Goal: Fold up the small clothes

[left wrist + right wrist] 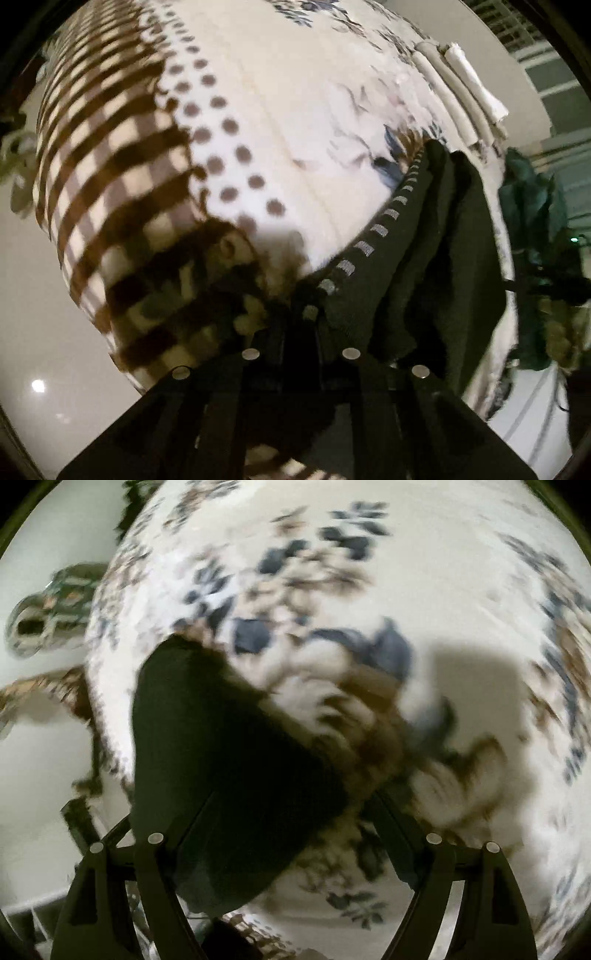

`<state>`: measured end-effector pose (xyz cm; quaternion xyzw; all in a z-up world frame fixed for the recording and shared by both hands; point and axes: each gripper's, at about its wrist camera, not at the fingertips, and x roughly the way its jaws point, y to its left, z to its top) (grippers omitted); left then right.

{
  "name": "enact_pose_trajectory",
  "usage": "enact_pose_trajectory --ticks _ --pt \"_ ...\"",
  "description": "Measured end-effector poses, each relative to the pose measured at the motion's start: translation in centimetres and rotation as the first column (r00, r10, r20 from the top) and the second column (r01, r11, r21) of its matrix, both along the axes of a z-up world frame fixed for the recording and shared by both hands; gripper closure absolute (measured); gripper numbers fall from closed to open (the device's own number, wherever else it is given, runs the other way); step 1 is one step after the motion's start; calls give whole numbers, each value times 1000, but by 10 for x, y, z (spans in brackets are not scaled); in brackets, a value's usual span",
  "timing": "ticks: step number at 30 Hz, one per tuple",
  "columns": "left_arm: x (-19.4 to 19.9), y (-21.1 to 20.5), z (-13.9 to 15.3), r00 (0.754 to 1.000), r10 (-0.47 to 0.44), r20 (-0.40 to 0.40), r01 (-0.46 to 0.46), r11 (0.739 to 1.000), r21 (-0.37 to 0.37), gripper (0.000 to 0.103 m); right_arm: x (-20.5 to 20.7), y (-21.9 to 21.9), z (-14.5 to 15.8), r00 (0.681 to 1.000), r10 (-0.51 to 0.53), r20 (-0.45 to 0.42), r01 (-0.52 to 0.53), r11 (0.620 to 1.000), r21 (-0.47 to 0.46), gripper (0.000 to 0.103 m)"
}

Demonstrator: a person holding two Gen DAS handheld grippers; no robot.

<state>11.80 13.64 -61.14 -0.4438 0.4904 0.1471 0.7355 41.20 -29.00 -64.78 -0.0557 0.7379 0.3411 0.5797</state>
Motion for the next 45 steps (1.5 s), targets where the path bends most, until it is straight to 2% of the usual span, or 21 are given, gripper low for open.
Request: enact_pose_trajectory --ticks 1,3,4,5,7,11,13,17,20,22,26,28,29,30,31,32,33,35,38,41,45 --pt "-8 0 -1 1000 28 5 -28 999 -34 81 3 8 -3 999 41 -11 -41 999 18 18" --pt "-34 -3 -3 993 115 26 -110 985 -133 45 6 23 -10 993 116 -22 -115 992 53 12" --pt "-52 -11 -5 979 191 70 -174 963 -206 41 7 30 -15 988 154 -23 -152 987 58 6" --pt "-61 -18 -7 968 236 90 -208 946 -248 37 8 37 -20 982 186 -25 -184 981 58 6" --pt "-81 -36 -16 941 317 116 -259 899 -352 37 10 50 -38 963 260 -78 -255 965 64 6" --pt "-81 -64 -30 924 365 110 -293 865 -408 37 15 67 -65 939 289 -184 -274 956 105 6" --pt "-78 -67 -28 913 385 136 -300 859 -416 37 15 74 -71 933 298 -201 -278 953 121 6" --pt "-58 -71 -36 915 378 141 -291 861 -417 37 8 86 -79 909 336 -246 -305 940 154 6" --pt "-66 -66 -44 909 394 135 -302 846 -439 37 2 97 -89 890 362 -277 -328 931 161 5" --pt "-68 -64 -45 901 407 147 -305 838 -453 32 0 103 -92 878 381 -290 -344 923 172 4" --pt "-69 -66 -39 892 421 166 -315 841 -440 32 0 109 -98 842 421 -338 -368 905 211 4" --pt "-63 -69 -27 888 417 194 -317 860 -399 32 2 110 -99 825 433 -362 -371 899 231 4" --pt "-60 -70 -21 887 413 206 -316 868 -382 36 3 111 -100 820 436 -370 -373 898 233 5" --pt "-58 -71 -17 886 411 215 -316 874 -369 58 4 112 -100 820 442 -364 -382 896 227 5" --pt "-51 -71 -14 895 401 195 -324 885 -335 73 3 113 -99 821 447 -356 -389 893 225 6" --pt "-47 -71 -12 903 392 176 -327 893 -309 94 1 115 -98 826 452 -338 -397 891 222 13" --pt "-47 -70 -11 901 392 186 -325 894 -309 93 -2 116 -97 833 455 -315 -405 889 212 18" --pt "-48 -68 -8 904 390 176 -329 896 -297 93 -5 116 -91 856 448 -258 -406 892 200 41" --pt "-36 -62 5 923 343 177 -291 919 -266 93 -8 110 -75 907 377 -185 -348 922 170 59" --pt "-20 -54 17 944 278 178 -235 944 -230 93 -11 104 -59 956 256 -147 -241 964 109 66" --pt "8 -30 25 963 199 182 -164 967 -193 93 -20 78 -43 987 105 -121 -92 990 108 68"
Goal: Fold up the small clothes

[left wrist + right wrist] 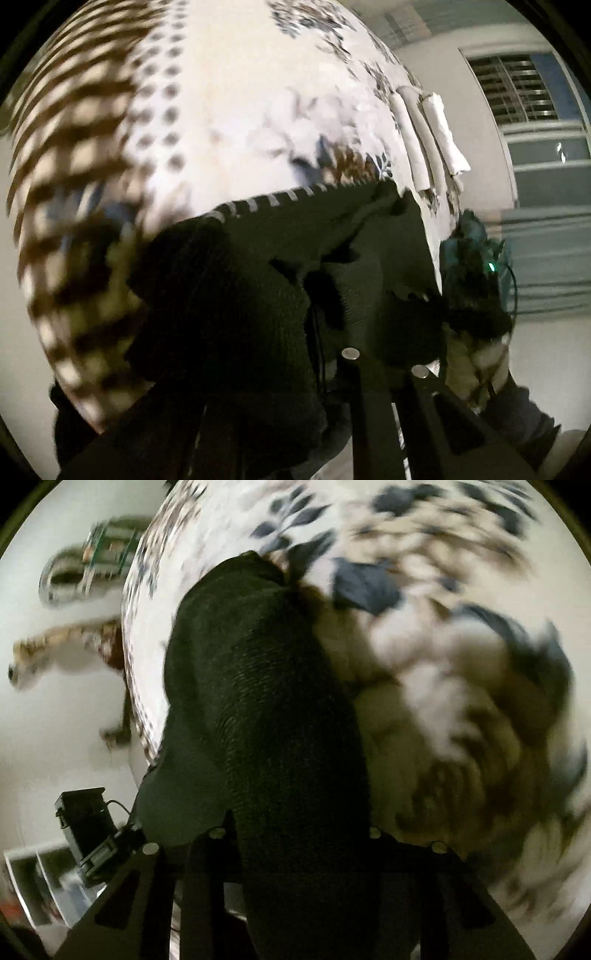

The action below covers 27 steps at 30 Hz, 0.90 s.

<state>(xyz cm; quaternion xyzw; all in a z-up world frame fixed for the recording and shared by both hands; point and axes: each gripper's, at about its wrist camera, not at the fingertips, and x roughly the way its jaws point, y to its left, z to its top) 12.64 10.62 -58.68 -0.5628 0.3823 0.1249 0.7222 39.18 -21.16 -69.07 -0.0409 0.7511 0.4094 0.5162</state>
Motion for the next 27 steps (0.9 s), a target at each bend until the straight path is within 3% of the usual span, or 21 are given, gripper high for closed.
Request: enact_pose_trajectory --ticks 4,6,7,10,11,12,16,19,23,27 --pt "40 24 -3 996 -86 29 86 996 -5 94 4 -60 4 975 -217 -48 218 976 5 69" --pt "67 33 -9 989 -139 56 141 989 -36 93 -2 -102 6 937 -339 -78 339 941 -17 70" --pt "84 37 -16 982 -175 76 182 980 -86 90 -9 -126 4 912 -398 -95 397 917 -34 70" --pt "115 41 -30 961 -259 92 271 951 -150 56 -32 -185 -13 839 -513 -184 511 857 -59 67" --pt "120 40 -32 953 -286 98 299 941 -161 38 -40 -199 -23 813 -533 -233 538 841 -47 60" --pt "123 37 -35 945 -313 96 325 931 -167 38 -44 -207 -32 803 -536 -261 547 836 -35 57" --pt "119 22 -39 911 -405 75 412 895 -170 37 -52 -199 -57 836 -460 -299 492 870 37 45" --pt "116 11 -43 895 -441 62 445 881 -161 37 -42 -185 -74 845 -407 -347 464 880 98 45" --pt "120 13 -43 916 -399 45 401 905 -140 37 -36 -162 -84 861 -359 -360 419 902 102 41" --pt "120 15 -16 929 -369 1 369 929 -20 38 -34 -147 -82 882 -329 -336 377 922 85 41"
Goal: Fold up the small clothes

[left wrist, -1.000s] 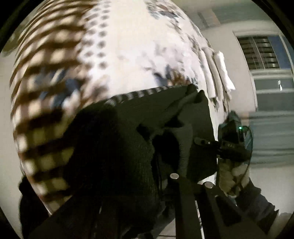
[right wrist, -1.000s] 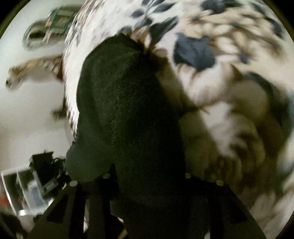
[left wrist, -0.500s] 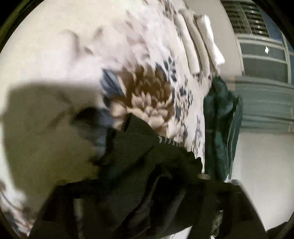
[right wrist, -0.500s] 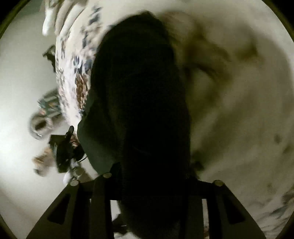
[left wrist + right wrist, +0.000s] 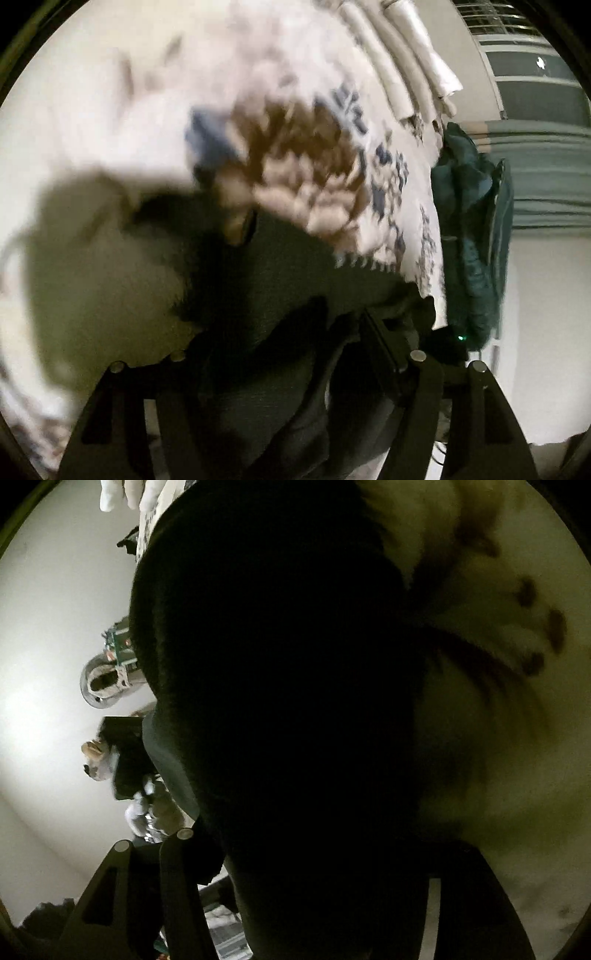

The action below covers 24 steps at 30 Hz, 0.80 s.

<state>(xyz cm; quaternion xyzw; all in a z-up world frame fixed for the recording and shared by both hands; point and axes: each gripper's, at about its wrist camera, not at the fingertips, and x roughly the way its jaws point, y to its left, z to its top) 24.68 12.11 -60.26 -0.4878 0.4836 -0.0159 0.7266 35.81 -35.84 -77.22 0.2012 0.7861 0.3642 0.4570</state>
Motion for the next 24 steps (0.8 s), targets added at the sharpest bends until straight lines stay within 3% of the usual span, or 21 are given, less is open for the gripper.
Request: enact_pose_trajectory --ticks 4,9,13,19,24 --pt "-11 3 17 999 26 35 -28 997 65 38 1 11 2 1000 12 19 -12 1000 -11 41" --pt "-19 1 -24 998 -41 -57 39 999 -30 37 11 5 0 1000 21 -5 -21 1000 14 40" --pt "-25 -1 -34 1000 -6 10 8 993 -120 25 13 12 -4 999 43 -16 -42 998 42 40" --pt "-5 -16 -32 997 -58 43 64 986 -152 25 16 30 -14 998 41 -41 -37 996 78 38" --pt "-6 -11 -34 998 -42 40 48 984 -172 25 16 39 -15 998 42 -45 -38 996 80 38"
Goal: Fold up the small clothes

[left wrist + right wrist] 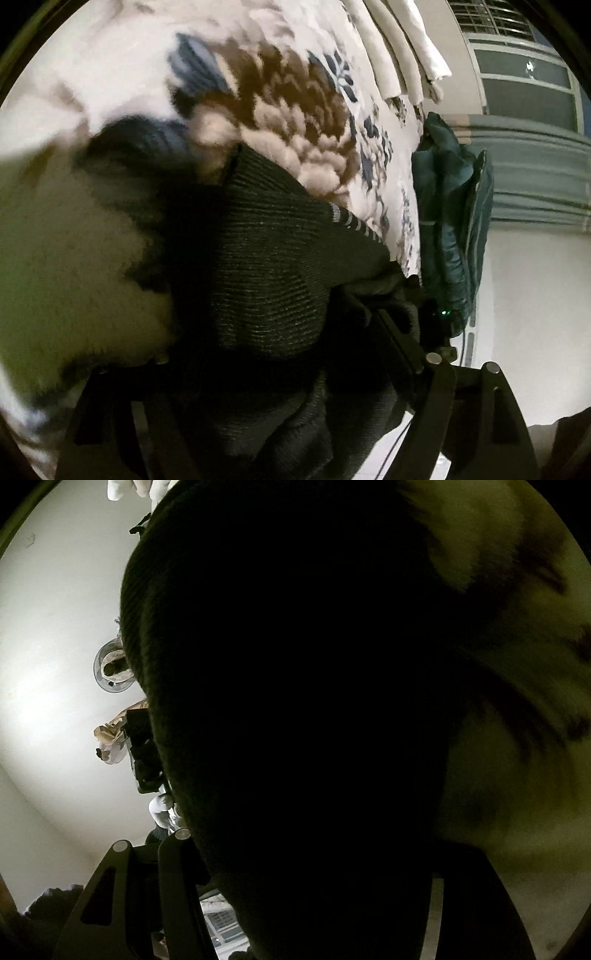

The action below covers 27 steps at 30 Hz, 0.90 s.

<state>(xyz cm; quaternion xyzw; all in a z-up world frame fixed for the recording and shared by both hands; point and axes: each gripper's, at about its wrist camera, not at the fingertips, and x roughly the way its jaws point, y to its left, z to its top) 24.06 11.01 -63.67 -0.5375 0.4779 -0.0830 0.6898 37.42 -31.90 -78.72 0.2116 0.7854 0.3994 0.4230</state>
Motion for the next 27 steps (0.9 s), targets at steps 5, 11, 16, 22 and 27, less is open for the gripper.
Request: enact_pose_trajectory --ticks 5,11,16,22,27 --pt "-28 9 30 998 47 -38 -45 998 40 25 -1 8 1 1000 -1 5 1 1000 -2 38" --pt "-100 -13 60 981 177 -76 -174 984 47 23 -4 12 -1 998 -70 4 70 997 -9 38" --pt "-144 -73 38 937 312 -158 -330 937 -112 21 -17 -10 15 974 -225 34 226 971 -76 38" --pt "-132 -138 1 925 314 -214 -358 910 -209 21 -68 -102 49 859 -509 50 511 848 -144 17" --pt "-119 -144 -8 929 312 -198 -347 921 -177 21 -127 -68 35 816 -577 -35 564 808 -173 12"
